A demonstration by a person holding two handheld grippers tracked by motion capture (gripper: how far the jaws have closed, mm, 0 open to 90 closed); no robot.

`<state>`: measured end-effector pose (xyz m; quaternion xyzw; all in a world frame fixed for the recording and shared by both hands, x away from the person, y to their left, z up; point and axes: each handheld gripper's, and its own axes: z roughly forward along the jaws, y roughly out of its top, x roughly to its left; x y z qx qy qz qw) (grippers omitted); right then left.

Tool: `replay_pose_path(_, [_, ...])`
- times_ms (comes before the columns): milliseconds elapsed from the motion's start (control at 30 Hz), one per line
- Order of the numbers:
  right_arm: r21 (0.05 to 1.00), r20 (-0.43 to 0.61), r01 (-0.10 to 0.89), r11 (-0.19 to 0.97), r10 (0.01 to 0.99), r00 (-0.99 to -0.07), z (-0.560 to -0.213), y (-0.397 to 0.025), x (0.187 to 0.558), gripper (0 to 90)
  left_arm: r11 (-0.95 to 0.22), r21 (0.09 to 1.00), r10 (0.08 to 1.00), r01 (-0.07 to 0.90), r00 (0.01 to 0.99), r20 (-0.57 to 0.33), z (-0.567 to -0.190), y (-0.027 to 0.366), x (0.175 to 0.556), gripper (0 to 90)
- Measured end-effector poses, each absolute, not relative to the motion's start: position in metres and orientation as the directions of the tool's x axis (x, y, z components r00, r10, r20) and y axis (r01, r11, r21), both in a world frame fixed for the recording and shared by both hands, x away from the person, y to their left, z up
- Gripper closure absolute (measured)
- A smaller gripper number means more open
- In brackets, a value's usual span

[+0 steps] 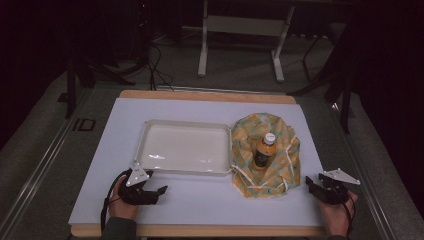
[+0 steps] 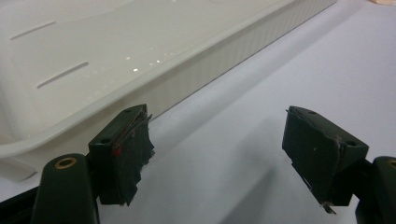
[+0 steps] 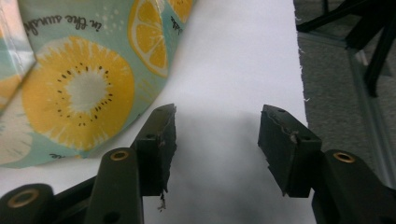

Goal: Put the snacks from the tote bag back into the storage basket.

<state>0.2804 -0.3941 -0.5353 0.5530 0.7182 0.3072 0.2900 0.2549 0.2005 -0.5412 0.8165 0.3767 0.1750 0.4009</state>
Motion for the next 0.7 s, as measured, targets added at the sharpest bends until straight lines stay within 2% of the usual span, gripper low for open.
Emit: replay_pose_path(700, [0.752, -0.013, 0.633, 0.185, 0.964, -0.266, -0.5337, -0.3987, 0.2835, 51.0, -0.393, 0.786, 0.751, 0.477, 0.66, -0.025, -0.5417, 0.2003, 0.2557, 22.0])
